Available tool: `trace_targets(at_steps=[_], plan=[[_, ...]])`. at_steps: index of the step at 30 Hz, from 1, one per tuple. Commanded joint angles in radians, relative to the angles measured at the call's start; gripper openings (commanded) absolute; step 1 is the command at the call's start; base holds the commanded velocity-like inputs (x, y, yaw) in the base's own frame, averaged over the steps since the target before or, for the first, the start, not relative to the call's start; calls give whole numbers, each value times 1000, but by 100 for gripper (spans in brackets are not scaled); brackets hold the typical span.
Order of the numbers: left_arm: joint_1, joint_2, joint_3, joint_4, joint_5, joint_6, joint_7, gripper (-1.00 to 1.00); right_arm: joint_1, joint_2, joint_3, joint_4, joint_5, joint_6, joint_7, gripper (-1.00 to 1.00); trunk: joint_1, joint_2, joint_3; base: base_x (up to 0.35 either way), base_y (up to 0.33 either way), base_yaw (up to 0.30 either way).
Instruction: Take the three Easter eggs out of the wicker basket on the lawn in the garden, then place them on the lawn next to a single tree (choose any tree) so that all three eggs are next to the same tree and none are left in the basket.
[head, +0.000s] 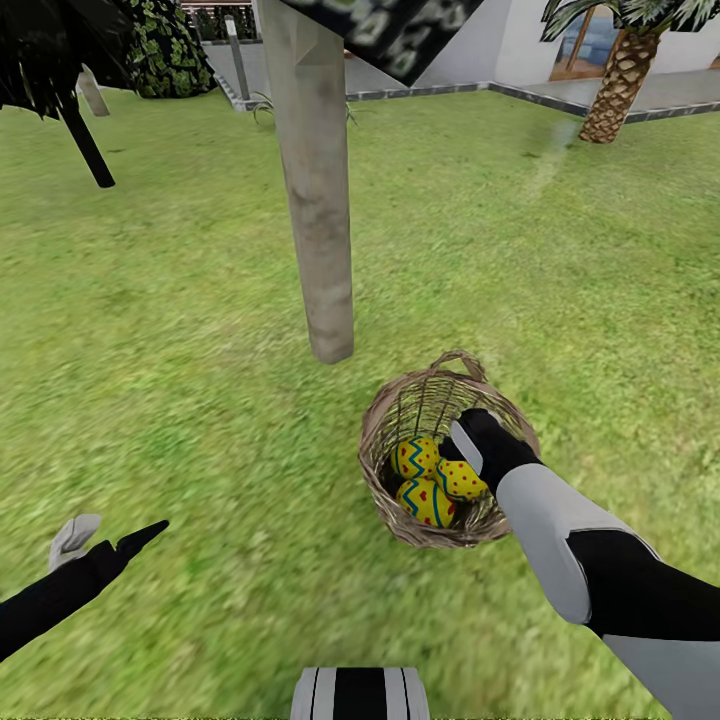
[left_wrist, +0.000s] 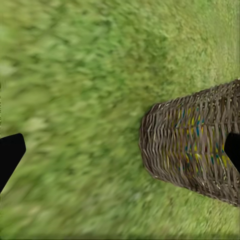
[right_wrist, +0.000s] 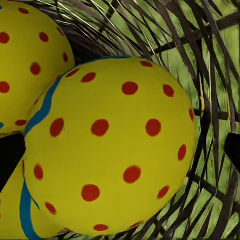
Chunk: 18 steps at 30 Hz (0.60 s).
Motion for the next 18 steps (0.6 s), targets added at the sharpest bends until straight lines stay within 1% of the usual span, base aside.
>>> trace_targets(at_steps=[1, 2, 18], plan=[[-1, 0, 1, 0, -4, 4, -6, 100, 0, 0, 2, 0, -7, 2, -6, 100, 0, -1, -5, 0, 0, 0], [-1, 0, 1, 0, -4, 4, -6, 100, 0, 0, 1, 0, -6, 2, -6, 100, 1, -1, -9, 0, 0, 0], [-1, 0, 1, 0, -3, 4, -6, 100, 0, 3, -1, -6, -13, 6, 5, 100, 1, -1, -9, 0, 0, 0]])
